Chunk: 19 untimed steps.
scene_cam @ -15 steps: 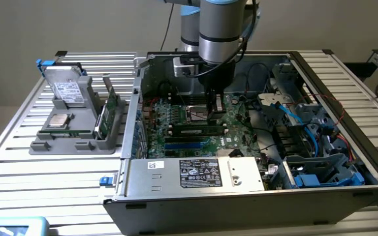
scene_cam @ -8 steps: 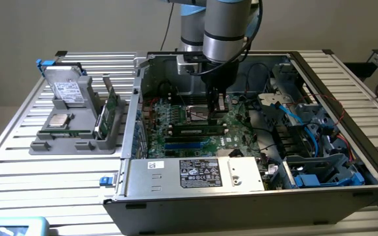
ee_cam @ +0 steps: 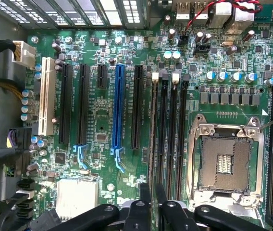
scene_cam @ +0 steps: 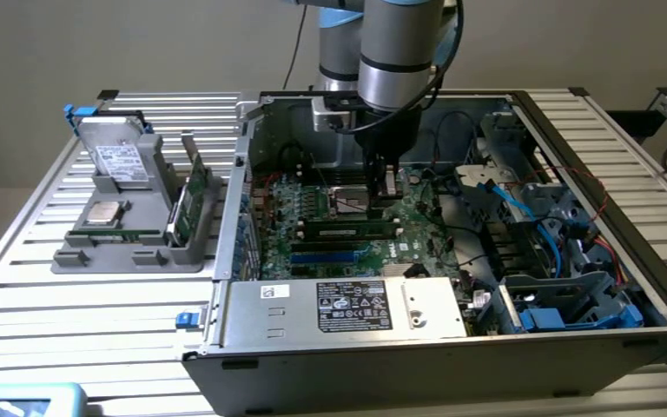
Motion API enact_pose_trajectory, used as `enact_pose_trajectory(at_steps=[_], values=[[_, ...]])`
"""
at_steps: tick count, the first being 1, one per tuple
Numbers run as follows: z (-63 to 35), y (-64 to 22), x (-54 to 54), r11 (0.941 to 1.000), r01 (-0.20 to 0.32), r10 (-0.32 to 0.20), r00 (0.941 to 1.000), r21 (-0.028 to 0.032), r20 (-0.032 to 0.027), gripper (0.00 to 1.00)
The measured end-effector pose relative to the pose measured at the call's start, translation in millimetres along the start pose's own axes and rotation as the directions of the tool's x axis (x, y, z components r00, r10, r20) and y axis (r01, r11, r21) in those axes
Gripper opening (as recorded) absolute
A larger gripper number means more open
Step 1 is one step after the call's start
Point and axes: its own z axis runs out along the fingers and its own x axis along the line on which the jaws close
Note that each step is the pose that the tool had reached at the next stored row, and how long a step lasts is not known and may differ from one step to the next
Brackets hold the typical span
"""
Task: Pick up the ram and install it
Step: 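Press down the ram until it locks into place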
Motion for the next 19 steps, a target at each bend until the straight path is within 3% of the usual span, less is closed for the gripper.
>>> enact_pose_trajectory(at_steps=[2,7,10,13,19], values=[[0.0,0.0,0.0,1.0000,0.000,0.000,1.0000,0.0000,0.0003,0.11],[0.5,-3.1,0.1,1.0000,0.000,0.000,1.0000,-0.0003,-0.0007,0.11],[1.3,-7.1,0.1,1.0000,-0.004,0.004,0.9999,-0.0011,-0.0101,0.11],[2.8,-7.4,-0.4,1.0000,-0.009,0.009,0.9997,-0.0020,-0.0242,0.11],[5.6,-7.5,-1.6,0.9999,-0.013,0.013,0.9996,-0.0003,-0.0241,0.11]])
